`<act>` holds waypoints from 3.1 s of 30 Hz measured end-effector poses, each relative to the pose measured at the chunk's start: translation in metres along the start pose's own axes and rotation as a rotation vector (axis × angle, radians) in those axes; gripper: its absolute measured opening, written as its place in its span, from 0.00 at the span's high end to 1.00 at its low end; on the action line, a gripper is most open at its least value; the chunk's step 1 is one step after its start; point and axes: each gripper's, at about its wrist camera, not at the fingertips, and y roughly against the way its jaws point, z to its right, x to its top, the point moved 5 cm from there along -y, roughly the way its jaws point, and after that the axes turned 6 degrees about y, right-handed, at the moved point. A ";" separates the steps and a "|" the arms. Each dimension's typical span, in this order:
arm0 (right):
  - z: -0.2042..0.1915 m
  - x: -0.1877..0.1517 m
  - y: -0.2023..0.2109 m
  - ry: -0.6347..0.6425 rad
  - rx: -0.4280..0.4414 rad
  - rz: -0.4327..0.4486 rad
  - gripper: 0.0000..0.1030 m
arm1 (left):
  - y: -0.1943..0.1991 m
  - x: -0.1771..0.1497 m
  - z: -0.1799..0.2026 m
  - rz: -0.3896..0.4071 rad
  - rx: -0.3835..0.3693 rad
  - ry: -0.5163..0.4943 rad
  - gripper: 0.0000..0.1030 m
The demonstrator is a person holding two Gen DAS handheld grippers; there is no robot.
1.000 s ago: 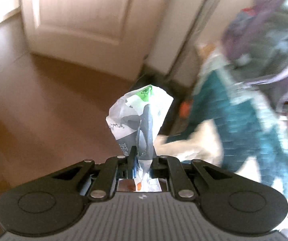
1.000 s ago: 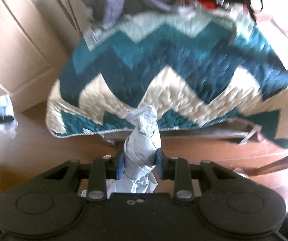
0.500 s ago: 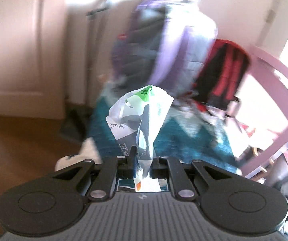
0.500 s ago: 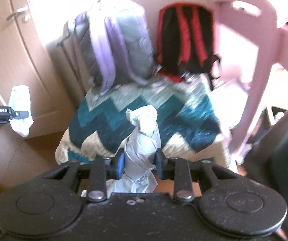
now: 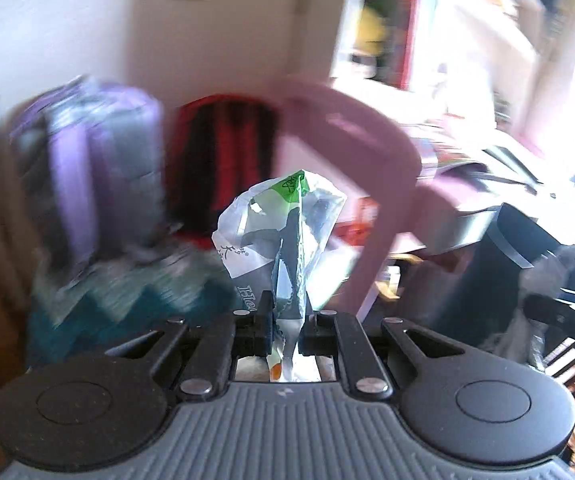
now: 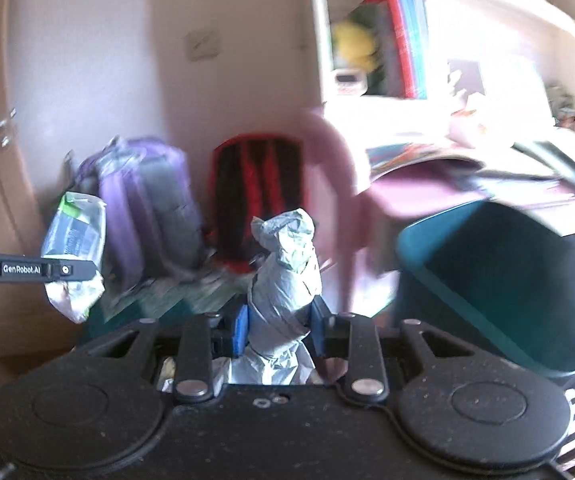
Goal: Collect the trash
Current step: 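Lift the plastic bag and tissue and carry both toward the teal bin, then open both tools over the teal bin to drop bag and tissue, then move both tools back down toward the last wrappers under the bench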
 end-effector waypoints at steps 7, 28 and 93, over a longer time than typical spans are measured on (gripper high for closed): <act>0.066 0.021 0.034 -0.038 -0.138 0.088 0.71 | -0.015 0.026 0.118 0.021 -0.121 -0.144 0.90; 0.189 -0.015 -0.013 -0.091 -0.331 -0.074 0.70 | -0.141 0.001 0.303 -0.202 -0.248 -0.331 0.90; -0.044 0.010 0.011 0.098 0.153 -0.031 0.42 | 0.013 -0.011 0.033 -0.072 -0.043 -0.133 0.30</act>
